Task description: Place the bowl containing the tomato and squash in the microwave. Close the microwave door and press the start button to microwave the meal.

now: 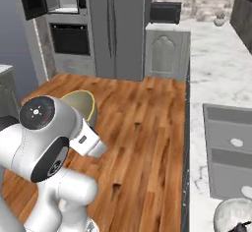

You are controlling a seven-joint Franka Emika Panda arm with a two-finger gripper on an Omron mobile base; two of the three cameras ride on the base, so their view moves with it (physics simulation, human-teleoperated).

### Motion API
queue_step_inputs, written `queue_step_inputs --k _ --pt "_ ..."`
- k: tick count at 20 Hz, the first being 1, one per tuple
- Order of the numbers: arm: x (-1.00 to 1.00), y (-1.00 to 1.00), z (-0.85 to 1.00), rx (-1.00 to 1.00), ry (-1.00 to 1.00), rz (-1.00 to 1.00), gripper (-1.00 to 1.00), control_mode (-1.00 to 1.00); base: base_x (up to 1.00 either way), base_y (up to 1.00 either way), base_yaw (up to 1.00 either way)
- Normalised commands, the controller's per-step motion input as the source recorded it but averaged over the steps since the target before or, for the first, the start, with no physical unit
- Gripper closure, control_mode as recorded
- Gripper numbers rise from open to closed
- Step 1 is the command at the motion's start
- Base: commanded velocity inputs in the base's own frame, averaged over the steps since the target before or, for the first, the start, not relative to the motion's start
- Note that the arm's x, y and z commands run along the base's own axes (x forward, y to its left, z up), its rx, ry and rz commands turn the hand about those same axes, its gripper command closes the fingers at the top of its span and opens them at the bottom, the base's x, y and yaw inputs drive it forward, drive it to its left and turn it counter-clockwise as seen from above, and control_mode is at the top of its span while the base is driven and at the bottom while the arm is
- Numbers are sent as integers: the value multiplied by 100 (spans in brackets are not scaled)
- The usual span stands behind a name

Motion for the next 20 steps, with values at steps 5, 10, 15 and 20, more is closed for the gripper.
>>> queue_step_inputs --k 5,10,15,20 --pt "0 0 0 0 0 0 100 100 31 43 61" --pt "0 0 0 0 0 0 100 100 84 34 44" --pt "0 0 0 0 0 0 100 100 100 21 26" --pt "0 0 0 0 0 0 100 100 100 13 13"
